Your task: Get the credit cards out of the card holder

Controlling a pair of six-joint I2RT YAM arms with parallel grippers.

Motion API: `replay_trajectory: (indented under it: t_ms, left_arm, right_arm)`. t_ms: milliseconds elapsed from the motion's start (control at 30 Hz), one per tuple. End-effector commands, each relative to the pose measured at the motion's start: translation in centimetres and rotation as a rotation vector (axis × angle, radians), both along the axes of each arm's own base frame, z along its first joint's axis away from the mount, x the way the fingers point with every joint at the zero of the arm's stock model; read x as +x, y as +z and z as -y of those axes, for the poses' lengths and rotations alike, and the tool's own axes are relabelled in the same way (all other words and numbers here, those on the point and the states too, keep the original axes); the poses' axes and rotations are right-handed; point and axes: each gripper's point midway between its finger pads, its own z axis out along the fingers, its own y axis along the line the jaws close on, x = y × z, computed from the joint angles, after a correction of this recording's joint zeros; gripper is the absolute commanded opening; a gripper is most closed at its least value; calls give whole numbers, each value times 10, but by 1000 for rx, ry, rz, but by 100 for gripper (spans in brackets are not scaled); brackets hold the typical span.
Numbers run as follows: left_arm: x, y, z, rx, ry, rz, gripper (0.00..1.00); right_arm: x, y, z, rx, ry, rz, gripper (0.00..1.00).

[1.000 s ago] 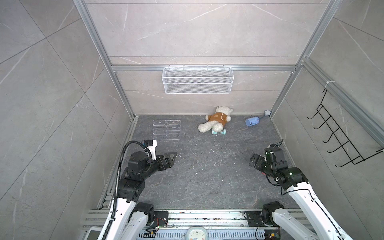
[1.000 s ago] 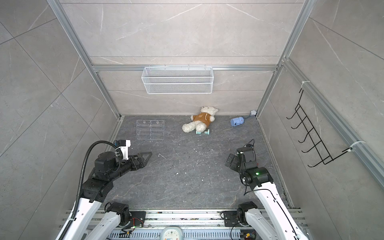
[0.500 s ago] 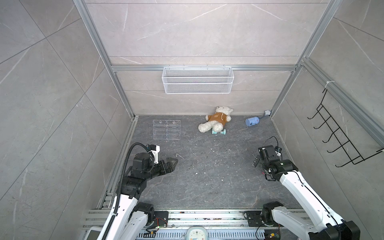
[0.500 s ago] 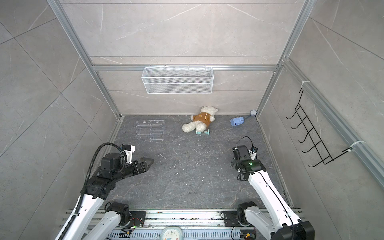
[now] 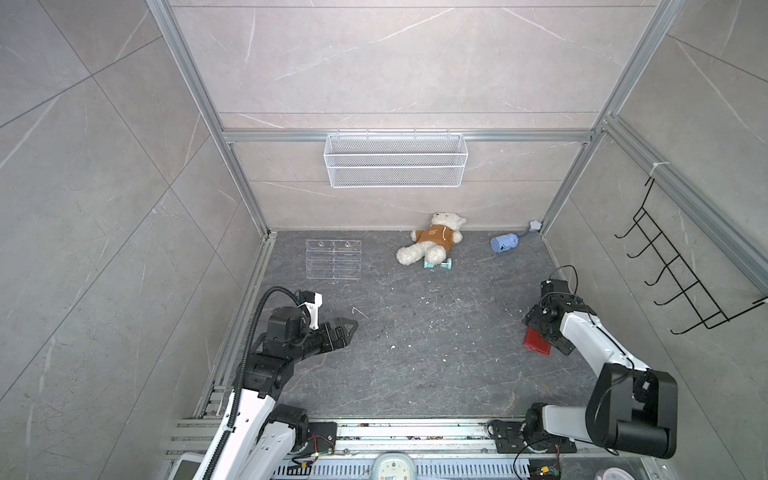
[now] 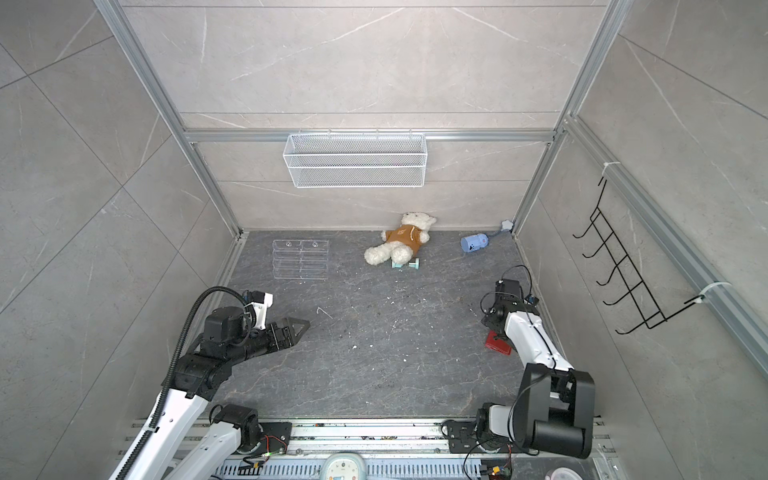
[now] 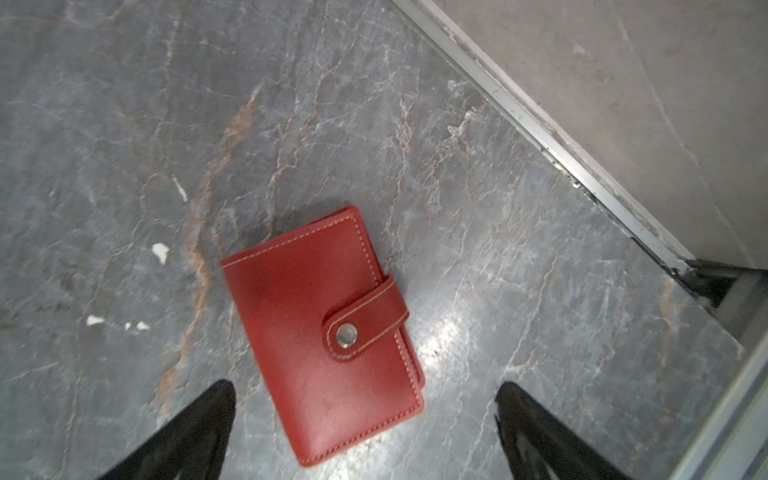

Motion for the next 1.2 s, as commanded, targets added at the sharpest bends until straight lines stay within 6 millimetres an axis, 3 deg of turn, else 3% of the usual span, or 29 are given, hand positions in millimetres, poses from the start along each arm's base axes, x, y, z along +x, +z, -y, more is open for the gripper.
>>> replay_trajectory:
  t_ms: [0,267,667,1167]
  left_arm:
    - [0,1,1,18,-17,17,100]
    - [0,-3,2,35,-19,6,100]
    - [-2,-5,3,52,-26,4,98]
    - [-4,-5,6,63,-35,5,98]
  right_arm:
    - [16,-4,7,13,34,25,100]
    - [39,-24,7,101,67,36,100]
    - [34,-48,11,99,54,-48,98]
    - [37,-52,1,112,105,-103,80]
